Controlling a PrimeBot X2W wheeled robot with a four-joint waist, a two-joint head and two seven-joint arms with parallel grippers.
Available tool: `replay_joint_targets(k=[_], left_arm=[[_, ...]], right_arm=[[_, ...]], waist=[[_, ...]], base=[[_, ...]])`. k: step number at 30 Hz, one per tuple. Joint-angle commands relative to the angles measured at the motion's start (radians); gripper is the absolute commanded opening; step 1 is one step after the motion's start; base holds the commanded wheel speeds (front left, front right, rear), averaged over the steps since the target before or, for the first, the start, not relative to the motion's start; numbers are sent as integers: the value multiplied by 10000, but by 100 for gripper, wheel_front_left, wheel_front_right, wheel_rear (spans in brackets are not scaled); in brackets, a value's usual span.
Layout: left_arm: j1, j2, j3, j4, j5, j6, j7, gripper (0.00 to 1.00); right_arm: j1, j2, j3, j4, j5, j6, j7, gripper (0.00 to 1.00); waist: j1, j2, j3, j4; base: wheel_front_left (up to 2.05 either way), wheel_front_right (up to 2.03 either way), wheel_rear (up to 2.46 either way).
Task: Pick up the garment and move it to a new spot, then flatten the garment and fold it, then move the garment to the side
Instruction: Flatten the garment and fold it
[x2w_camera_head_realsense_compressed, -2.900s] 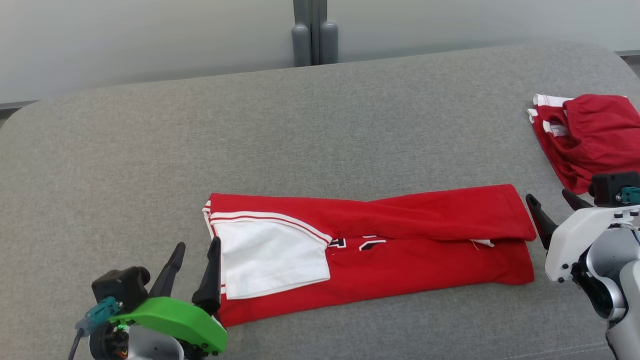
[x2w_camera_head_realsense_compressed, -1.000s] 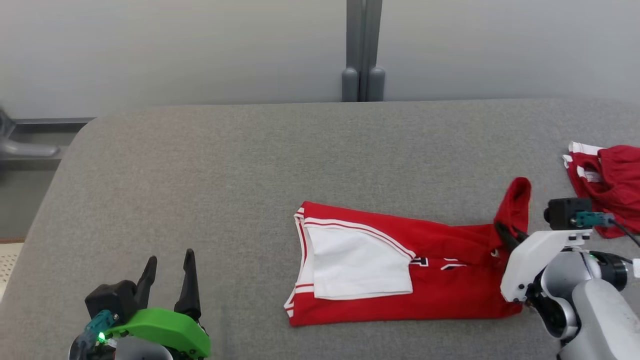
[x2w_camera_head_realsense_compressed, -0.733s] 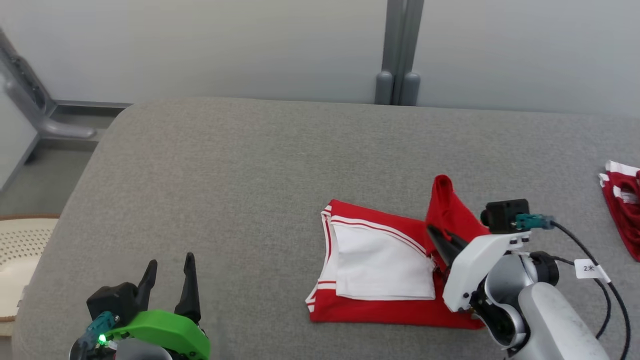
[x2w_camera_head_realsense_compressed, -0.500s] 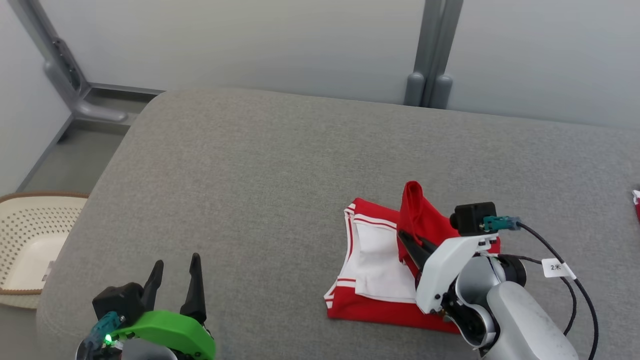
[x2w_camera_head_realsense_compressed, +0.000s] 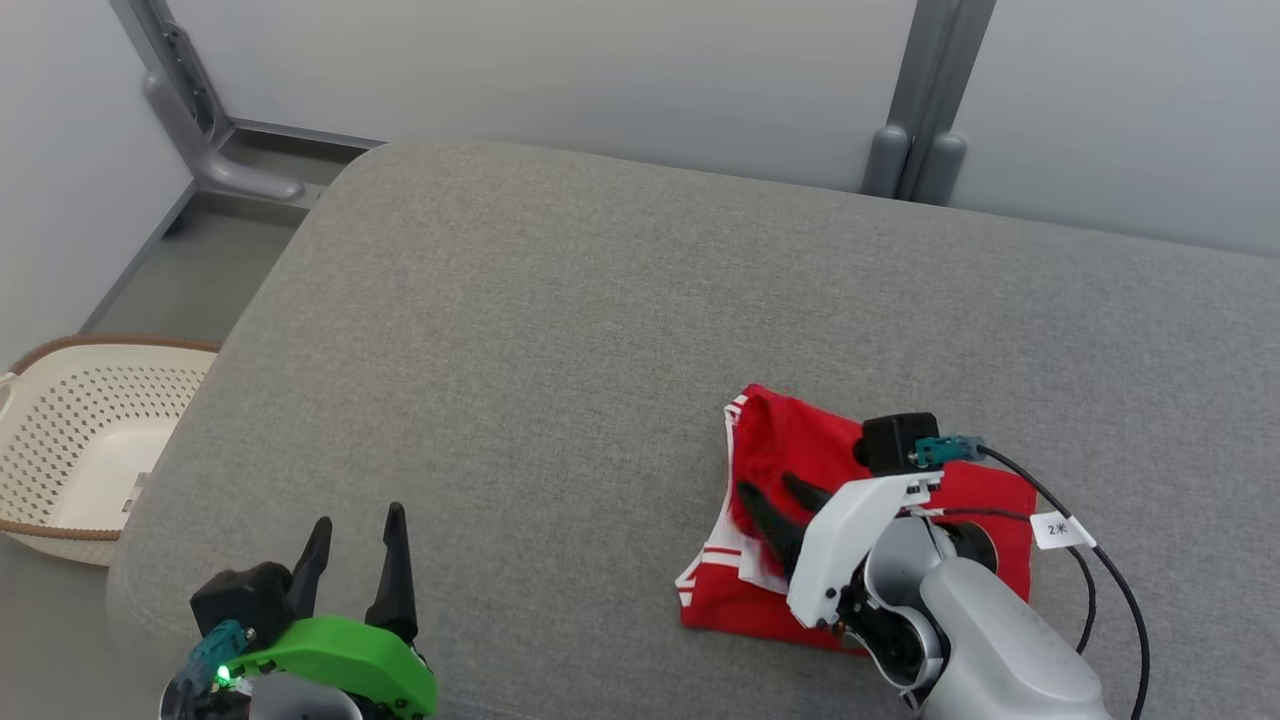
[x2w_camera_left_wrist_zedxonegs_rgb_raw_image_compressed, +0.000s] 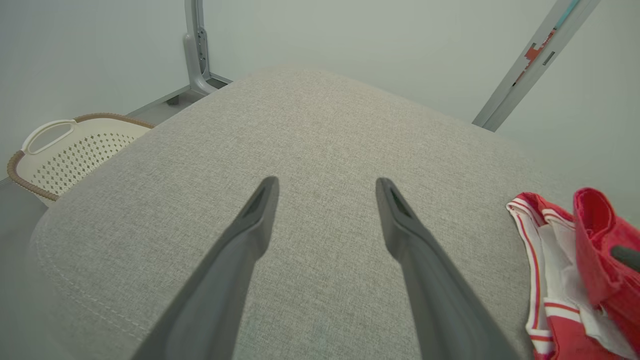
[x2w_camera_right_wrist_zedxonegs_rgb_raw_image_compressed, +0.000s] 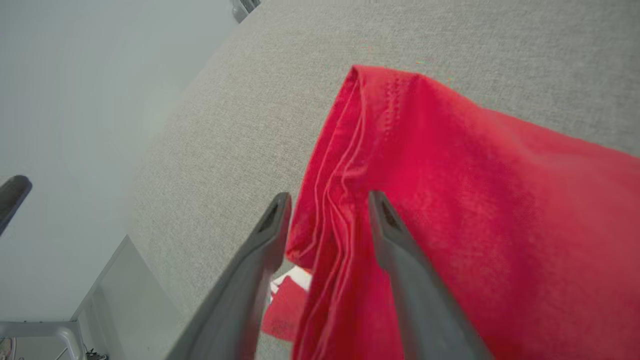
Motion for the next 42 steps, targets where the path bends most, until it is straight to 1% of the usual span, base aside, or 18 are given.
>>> replay_joint_targets(k=[1,4,7,9,12,15,19,21,22,26,31,35,39,42], left_arm=[[-180,14,-26,22,11,-24,0,100],[-217,-30,-82,70,48,-18,-32,100],[-263,-80,-139,98,70,-50,-73,100],[-299,-110,-175,101,72,-56,-106,100],[-387,-122,-247,63,189,-72,-196,100],[-492,-160,-359,48,376,-46,-295,100],[-776,-272,-503,2,661,-94,-509,100],[-920,-322,-577,12,838,-114,-625,100],[-988,-382,-615,26,934,-123,-687,100],[-1108,-561,-625,185,1131,-214,-833,100],[-839,-789,-501,474,1234,-359,-925,100],[-552,-769,-372,635,1366,-426,-944,100],[-267,-829,-277,530,1597,-449,-957,100],[-67,-831,-178,464,1707,-435,-955,100]], right_arm=[[-159,-27,116,47,304,-3,-137,100],[-374,-28,407,7,940,-3,-428,100],[-550,-29,481,-78,1059,-3,-815,100],[-649,-30,285,-83,872,-3,-1124,100],[-754,-64,-250,-147,263,-3,-1683,100],[-738,-322,-835,-287,-669,-3,-2269,100],[-317,-386,-1595,-721,-1709,-3,-2823,100],[-38,-479,-2153,-933,-2306,-6,-3049,100],[132,-438,-2476,-1048,-2590,-9,-3112,100],[813,-205,-3220,-1659,-3680,-3,-3405,100],[1813,-51,-3769,-2455,-4592,-3,-3579,100],[2480,-14,-3715,-2921,-4345,-3,-3703,100],[3078,-27,-3691,-3217,-3731,-3,-3630,100],[3386,-21,-3702,-3358,-3501,-3,-3632,100]], waist=[[0,-1,32,-82],[0,-1,56,-229],[0,-1,76,-380],[0,-1,74,-494],[0,-1,61,-689],[0,-1,18,-883],[0,-1,-138,-1189],[0,-1,-232,-1359],[0,-1,-282,-1453],[0,-1,-474,-1764],[0,-1,-680,-2072],[0,-1,-803,-2251],[0,-1,-874,-2317],[0,-1,-892,-2343]], base=[[0,0,0],[0,0,0],[0,0,0],[0,0,0],[0,0,0],[0,0,0],[0,0,0],[0,0,0],[0,0,0],[0,0,0],[0,0,0],[0,0,0],[0,0,0],[0,0,0]])
